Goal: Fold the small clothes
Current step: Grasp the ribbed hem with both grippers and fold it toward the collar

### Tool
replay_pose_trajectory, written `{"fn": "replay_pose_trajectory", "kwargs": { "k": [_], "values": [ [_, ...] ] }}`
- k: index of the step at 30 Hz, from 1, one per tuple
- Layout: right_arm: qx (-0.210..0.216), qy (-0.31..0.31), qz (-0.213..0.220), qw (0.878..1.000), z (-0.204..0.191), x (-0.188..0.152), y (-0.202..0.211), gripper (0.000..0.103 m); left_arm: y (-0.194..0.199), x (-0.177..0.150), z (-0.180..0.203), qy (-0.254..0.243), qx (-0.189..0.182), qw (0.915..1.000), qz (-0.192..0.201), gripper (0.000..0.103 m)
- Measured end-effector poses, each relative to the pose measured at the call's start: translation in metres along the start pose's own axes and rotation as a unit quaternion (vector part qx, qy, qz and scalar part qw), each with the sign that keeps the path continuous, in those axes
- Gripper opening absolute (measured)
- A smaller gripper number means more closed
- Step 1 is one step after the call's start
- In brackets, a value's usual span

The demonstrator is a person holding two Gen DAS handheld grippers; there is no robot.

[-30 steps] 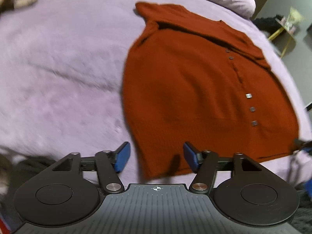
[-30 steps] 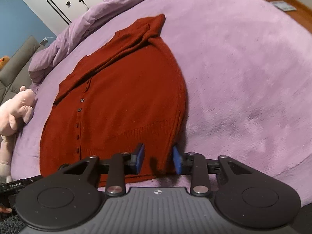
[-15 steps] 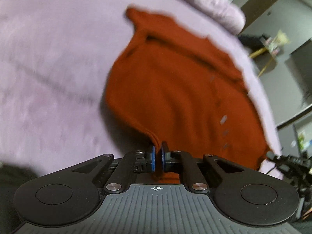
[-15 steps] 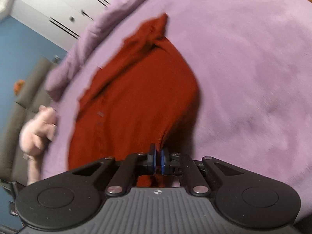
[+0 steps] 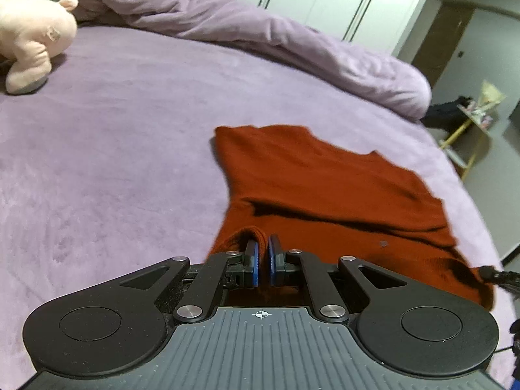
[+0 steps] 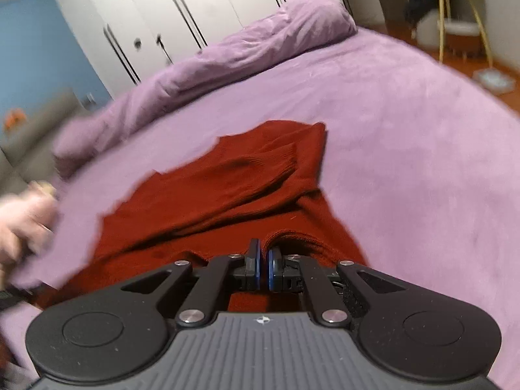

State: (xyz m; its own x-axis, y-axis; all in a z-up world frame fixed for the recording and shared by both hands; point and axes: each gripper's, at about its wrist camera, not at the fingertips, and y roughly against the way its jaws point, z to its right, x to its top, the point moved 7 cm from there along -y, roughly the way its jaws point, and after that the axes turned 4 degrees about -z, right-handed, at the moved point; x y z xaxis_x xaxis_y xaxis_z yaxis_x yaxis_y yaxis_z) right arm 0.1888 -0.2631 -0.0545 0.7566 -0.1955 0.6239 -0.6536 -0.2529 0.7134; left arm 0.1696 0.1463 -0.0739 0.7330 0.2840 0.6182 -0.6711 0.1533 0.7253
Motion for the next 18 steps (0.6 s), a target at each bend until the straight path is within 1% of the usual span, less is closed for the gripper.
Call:
{"fn": "replay_pose_trajectory", "kwargs": {
  "k": [1, 2, 3, 4, 5, 7, 8, 9, 11, 13, 15, 18],
  "values": [
    [-0.016, 0.018, -0.002, 1.0, 0.0, -0.001, -0.004, 0.005, -0.003, -0.001, 0.0, -0.007, -0.003, 1.0, 0.0, 0.019],
    [-0.034, 0.032, -0.005, 0.999, 0.0, -0.001, -0.007, 0.008, -0.005, -0.001, -0.001, -0.018, -0.002, 0.9998, 0.006, 0.024],
    [-0.051, 0.049, -0.005, 0.997, 0.0, -0.002, -0.007, 0.009, -0.005, -0.002, -0.002, -0.03, 0.0, 0.9995, 0.01, 0.035],
    [-0.06, 0.07, -0.002, 0.996, 0.0, -0.005, -0.005, 0.014, -0.006, -0.003, -0.003, -0.047, 0.002, 0.9988, 0.012, 0.042],
    [-0.063, 0.091, 0.0, 0.994, 0.001, -0.009, -0.003, 0.022, -0.009, -0.005, -0.004, -0.067, 0.006, 0.9977, 0.009, 0.043],
    [-0.069, 0.127, -0.007, 0.989, 0.004, -0.015, -0.004, 0.03, -0.016, -0.009, -0.006, -0.099, 0.014, 0.995, -0.006, 0.045],
    [-0.069, 0.135, -0.013, 0.988, 0.007, -0.018, -0.005, 0.03, -0.019, -0.01, -0.006, -0.108, 0.011, 0.994, -0.014, 0.046],
    [-0.067, 0.136, -0.02, 0.988, 0.01, -0.019, -0.006, 0.03, -0.023, -0.012, -0.007, -0.115, 0.008, 0.9931, -0.022, 0.05],
    [-0.055, 0.128, -0.033, 0.99, 0.015, -0.02, -0.011, 0.031, -0.034, -0.012, -0.009, -0.118, 0.011, 0.9922, -0.038, 0.052],
    [-0.054, 0.124, -0.043, 0.99, 0.019, -0.02, -0.017, 0.031, -0.041, -0.012, -0.01, -0.112, 0.008, 0.9924, -0.051, 0.05],
    [-0.054, 0.121, -0.044, 0.99, 0.021, -0.019, -0.021, 0.031, -0.047, -0.01, -0.01, -0.105, 0.002, 0.9929, -0.055, 0.049],
    [-0.052, 0.117, -0.05, 0.991, 0.023, -0.018, -0.029, 0.031, -0.054, -0.008, -0.012, -0.089, -0.002, 0.994, -0.063, 0.04]
  ]
}}
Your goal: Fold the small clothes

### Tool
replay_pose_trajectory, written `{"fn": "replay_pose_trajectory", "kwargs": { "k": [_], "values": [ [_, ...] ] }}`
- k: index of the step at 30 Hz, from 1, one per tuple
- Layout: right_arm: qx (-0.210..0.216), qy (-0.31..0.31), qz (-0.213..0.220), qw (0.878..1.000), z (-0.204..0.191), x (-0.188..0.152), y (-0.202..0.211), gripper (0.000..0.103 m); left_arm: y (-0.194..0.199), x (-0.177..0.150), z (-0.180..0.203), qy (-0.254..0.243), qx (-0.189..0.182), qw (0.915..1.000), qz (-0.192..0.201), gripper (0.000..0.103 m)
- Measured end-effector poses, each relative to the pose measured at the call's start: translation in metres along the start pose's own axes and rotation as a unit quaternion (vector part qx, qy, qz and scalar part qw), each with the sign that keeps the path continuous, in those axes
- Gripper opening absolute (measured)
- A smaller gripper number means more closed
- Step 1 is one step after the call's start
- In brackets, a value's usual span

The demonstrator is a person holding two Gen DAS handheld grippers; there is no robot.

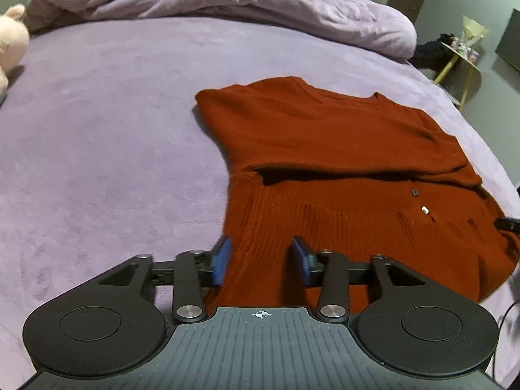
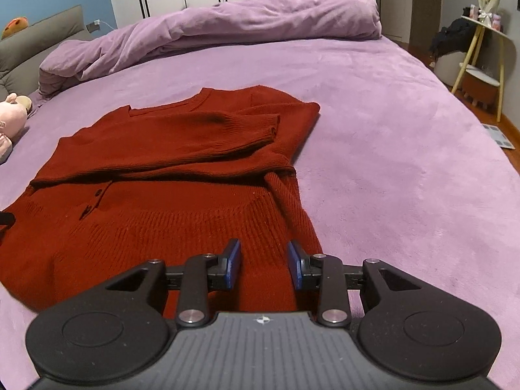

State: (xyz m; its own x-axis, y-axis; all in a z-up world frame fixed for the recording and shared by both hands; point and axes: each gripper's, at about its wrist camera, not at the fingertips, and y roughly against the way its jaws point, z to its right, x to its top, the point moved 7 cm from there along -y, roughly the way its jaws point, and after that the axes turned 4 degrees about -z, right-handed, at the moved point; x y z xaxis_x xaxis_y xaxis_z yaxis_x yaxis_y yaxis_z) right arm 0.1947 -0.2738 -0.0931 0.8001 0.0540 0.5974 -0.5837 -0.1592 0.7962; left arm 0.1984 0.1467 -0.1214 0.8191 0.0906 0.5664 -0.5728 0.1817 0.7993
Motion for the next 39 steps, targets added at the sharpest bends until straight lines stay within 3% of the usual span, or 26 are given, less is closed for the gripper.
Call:
{"fn": "replay_pose_trajectory", "kwargs": {
  "k": [2, 4, 5, 9, 12, 14, 17, 18, 19, 22, 25, 28, 32, 35, 39],
  "values": [
    [0.0, -0.002, -0.001, 1.0, 0.002, 0.001, -0.005, 0.031, 0.003, 0.001, 0.0, 0.004, 0.0, 1.0, 0.007, 0.033],
    [0.006, -0.005, 0.0, 1.0, 0.002, 0.001, -0.006, 0.031, 0.007, 0.001, 0.003, 0.005, -0.007, 0.9999, 0.01, 0.019],
    [0.008, -0.004, 0.0, 1.0, 0.001, 0.001, -0.007, 0.031, 0.008, 0.0, 0.004, 0.002, -0.015, 0.9998, 0.009, 0.018],
    [0.027, 0.003, -0.001, 1.0, -0.003, 0.0, -0.009, 0.028, 0.003, -0.005, 0.009, -0.016, -0.019, 0.9997, -0.006, 0.018],
    [0.047, -0.007, -0.007, 0.999, -0.002, 0.002, -0.01, 0.03, -0.001, -0.005, 0.005, 0.0, -0.027, 0.9996, -0.008, 0.024],
    [0.074, -0.026, -0.019, 0.997, 0.001, 0.003, -0.011, 0.05, -0.003, -0.003, 0.005, 0.013, -0.045, 0.9988, -0.013, 0.031],
    [0.094, -0.029, -0.012, 0.995, -0.002, 0.001, -0.011, 0.054, -0.006, -0.003, 0.007, 0.007, -0.048, 0.9986, -0.02, 0.028],
    [0.086, -0.013, -0.012, 0.996, -0.006, 0.0, -0.012, 0.053, -0.008, -0.003, 0.008, 0.002, -0.045, 0.9987, -0.023, 0.027],
    [0.07, 0.006, -0.009, 0.997, -0.009, -0.001, -0.013, 0.045, -0.009, -0.003, 0.009, -0.001, -0.041, 0.9989, -0.024, 0.019],
    [0.035, 0.056, 0.002, 0.998, -0.021, -0.002, -0.012, 0.011, -0.011, -0.002, 0.012, -0.01, -0.031, 0.9991, -0.027, 0.007],
    [0.016, 0.086, 0.015, 0.996, -0.032, 0.004, -0.005, 0.009, 0.007, 0.012, 0.02, -0.015, -0.034, 0.9993, 0.001, 0.007],
    [0.02, 0.081, 0.072, 0.994, -0.037, 0.035, 0.016, 0.008, 0.04, 0.047, 0.026, -0.002, -0.073, 0.9949, 0.069, 0.007],
    [0.005, 0.055, 0.139, 0.989, -0.037, 0.087, 0.025, 0.009, 0.045, 0.097, 0.018, -0.004, -0.039, 0.9902, 0.134, 0.007],
    [-0.018, 0.037, 0.149, 0.988, -0.033, 0.116, 0.001, 0.009, 0.012, 0.121, 0.006, 0.012, -0.006, 0.9918, 0.127, 0.007],
    [-0.033, 0.014, 0.098, 0.995, -0.019, 0.126, -0.057, 0.009, -0.046, 0.121, -0.004, 0.038, 0.014, 0.9965, 0.074, 0.007]
  ]
}}
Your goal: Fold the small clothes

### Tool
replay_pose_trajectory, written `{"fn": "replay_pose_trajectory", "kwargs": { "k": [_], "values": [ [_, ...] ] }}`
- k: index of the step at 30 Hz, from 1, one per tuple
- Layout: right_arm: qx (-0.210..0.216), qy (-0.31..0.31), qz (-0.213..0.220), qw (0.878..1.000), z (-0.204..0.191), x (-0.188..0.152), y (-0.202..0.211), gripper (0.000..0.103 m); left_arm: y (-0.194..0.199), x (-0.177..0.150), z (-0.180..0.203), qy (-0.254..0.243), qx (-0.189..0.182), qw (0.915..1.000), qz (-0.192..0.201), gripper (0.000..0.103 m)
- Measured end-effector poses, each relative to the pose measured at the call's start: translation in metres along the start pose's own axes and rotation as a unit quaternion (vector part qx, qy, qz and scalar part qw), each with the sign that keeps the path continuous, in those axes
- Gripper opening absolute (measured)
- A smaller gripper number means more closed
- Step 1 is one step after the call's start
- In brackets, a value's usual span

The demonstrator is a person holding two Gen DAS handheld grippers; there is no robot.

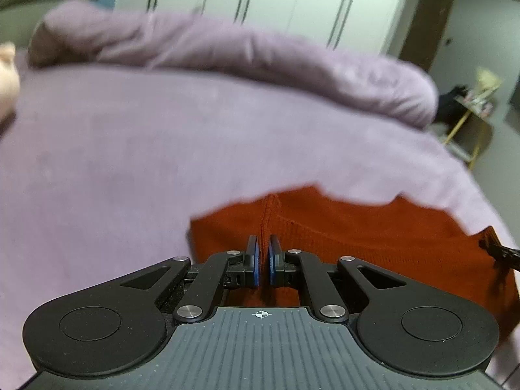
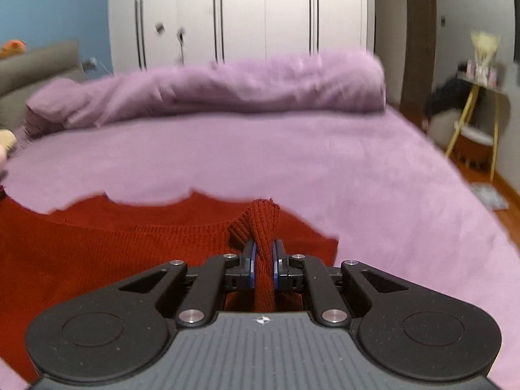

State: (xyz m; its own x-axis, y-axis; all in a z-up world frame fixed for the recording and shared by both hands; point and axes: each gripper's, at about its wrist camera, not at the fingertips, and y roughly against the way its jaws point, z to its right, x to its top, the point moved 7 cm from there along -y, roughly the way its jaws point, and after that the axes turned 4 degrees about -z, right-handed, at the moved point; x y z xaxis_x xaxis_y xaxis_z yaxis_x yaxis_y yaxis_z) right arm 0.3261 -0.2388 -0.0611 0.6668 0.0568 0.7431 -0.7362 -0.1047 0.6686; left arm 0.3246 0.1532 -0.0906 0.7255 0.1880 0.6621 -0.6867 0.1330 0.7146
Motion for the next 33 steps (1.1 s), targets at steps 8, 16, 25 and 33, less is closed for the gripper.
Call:
{"fn": "replay_pose_trajectory", "kwargs": {
  "k": [8, 16, 25, 33],
  "values": [
    [0.064, -0.048, -0.06, 0.995, 0.013, -0.02, -0.037, 0.023, -0.021, -0.03, -0.019, 0.036, -0.044, 0.9974, -0.044, 0.036],
    [0.007, 0.048, -0.027, 0.998, -0.01, -0.017, -0.025, 0.008, -0.004, -0.011, -0.001, 0.001, -0.032, 0.9994, -0.013, 0.008],
    [-0.075, 0.064, 0.09, 0.991, -0.014, 0.06, -0.013, 0.007, 0.008, 0.078, 0.022, -0.044, 0.032, 0.9935, 0.1, 0.008],
    [-0.118, 0.064, 0.057, 0.989, -0.014, 0.06, -0.076, 0.007, -0.072, 0.063, 0.013, -0.009, 0.111, 0.9931, 0.038, 0.011]
  ]
}}
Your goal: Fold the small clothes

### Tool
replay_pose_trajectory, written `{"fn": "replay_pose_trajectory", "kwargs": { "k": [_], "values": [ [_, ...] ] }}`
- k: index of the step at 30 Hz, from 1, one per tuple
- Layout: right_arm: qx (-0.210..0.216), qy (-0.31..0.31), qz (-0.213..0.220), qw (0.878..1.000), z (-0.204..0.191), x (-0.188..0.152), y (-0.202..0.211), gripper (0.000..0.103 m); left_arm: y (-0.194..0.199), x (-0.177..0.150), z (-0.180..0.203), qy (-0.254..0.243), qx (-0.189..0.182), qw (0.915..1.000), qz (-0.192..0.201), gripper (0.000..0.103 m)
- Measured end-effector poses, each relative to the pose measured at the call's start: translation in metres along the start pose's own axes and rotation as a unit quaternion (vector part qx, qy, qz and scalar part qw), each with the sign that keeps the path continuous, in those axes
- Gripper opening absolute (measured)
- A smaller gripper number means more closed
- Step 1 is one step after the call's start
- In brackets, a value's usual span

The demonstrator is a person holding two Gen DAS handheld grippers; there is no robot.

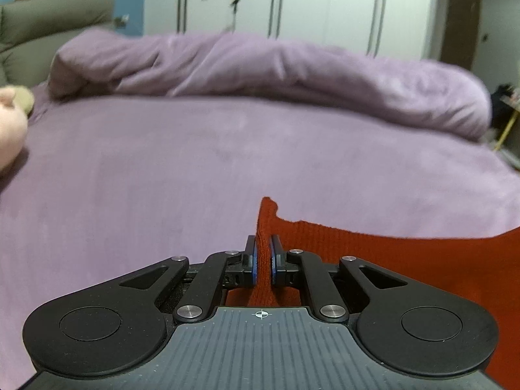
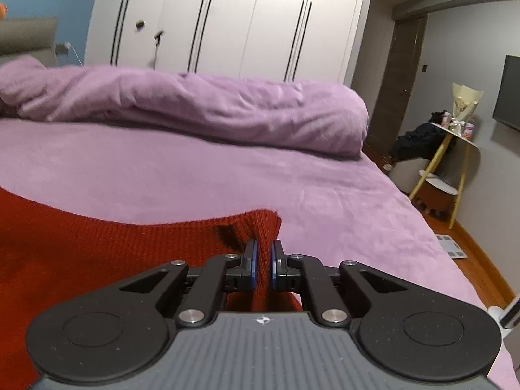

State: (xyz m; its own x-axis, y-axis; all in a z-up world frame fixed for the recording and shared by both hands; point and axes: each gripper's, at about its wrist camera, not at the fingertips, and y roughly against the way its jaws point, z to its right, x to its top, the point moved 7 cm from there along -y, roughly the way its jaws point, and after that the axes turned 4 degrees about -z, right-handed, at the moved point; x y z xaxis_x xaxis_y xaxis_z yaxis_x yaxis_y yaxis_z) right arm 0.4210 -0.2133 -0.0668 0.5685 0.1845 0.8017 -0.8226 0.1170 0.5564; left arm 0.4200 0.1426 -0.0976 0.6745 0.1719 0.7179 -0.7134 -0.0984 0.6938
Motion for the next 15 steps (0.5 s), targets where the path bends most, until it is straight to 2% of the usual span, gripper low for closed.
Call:
{"fn": "replay_pose_trajectory", "kwargs": {
  "k": [2, 4, 5, 6, 7, 8, 9, 10, 11, 12, 13, 14, 15],
  "values": [
    [-0.008, 0.001, -0.011, 1.0, -0.003, -0.007, -0.009, 0.007, -0.009, -0.012, -0.005, 0.008, 0.025, 0.9994, -0.022, 0.016],
    [-0.024, -0.013, -0.032, 0.999, -0.001, -0.014, -0.01, 0.008, -0.001, -0.022, -0.007, 0.012, 0.045, 0.9988, -0.013, 0.024],
    [-0.022, -0.032, -0.027, 0.999, 0.0, -0.015, -0.005, 0.011, 0.007, -0.025, -0.002, 0.015, 0.033, 0.9993, 0.002, 0.027],
    [-0.007, -0.055, -0.014, 0.998, -0.004, -0.016, 0.002, 0.014, 0.013, -0.028, 0.005, 0.019, 0.008, 0.9997, 0.014, 0.036],
    [0.027, -0.074, -0.004, 0.997, -0.013, -0.017, 0.009, 0.014, 0.017, -0.031, 0.015, 0.022, -0.021, 0.9994, 0.019, 0.045],
    [0.076, -0.092, 0.001, 0.993, -0.026, -0.018, 0.015, 0.014, 0.019, -0.034, 0.027, 0.023, -0.054, 0.9981, 0.021, 0.048],
    [0.141, -0.116, 0.004, 0.983, -0.044, -0.02, 0.021, 0.014, 0.019, -0.037, 0.04, 0.024, -0.087, 0.9958, 0.018, 0.051],
    [0.213, -0.146, 0.0, 0.966, -0.063, -0.022, 0.025, 0.015, 0.016, -0.039, 0.051, 0.024, -0.112, 0.9934, 0.01, 0.053],
    [0.295, -0.18, -0.018, 0.938, -0.084, -0.026, 0.026, 0.017, 0.01, -0.04, 0.06, 0.023, -0.123, 0.9922, 0.003, 0.054],
    [0.354, -0.217, -0.038, 0.909, -0.098, -0.03, 0.023, 0.017, 0.001, -0.041, 0.064, 0.028, -0.121, 0.9923, -0.003, 0.055],
    [0.398, -0.255, -0.058, 0.879, -0.11, -0.036, 0.017, 0.017, -0.007, -0.043, 0.065, 0.036, -0.113, 0.9928, -0.011, 0.056],
    [0.414, -0.273, -0.075, 0.865, -0.118, -0.041, 0.01, 0.017, -0.017, -0.045, 0.061, 0.042, -0.103, 0.9935, -0.019, 0.055],
    [0.399, -0.279, -0.088, 0.869, -0.12, -0.047, -0.001, 0.017, -0.021, -0.047, 0.057, 0.044, -0.093, 0.9946, -0.017, 0.054]
  ]
}}
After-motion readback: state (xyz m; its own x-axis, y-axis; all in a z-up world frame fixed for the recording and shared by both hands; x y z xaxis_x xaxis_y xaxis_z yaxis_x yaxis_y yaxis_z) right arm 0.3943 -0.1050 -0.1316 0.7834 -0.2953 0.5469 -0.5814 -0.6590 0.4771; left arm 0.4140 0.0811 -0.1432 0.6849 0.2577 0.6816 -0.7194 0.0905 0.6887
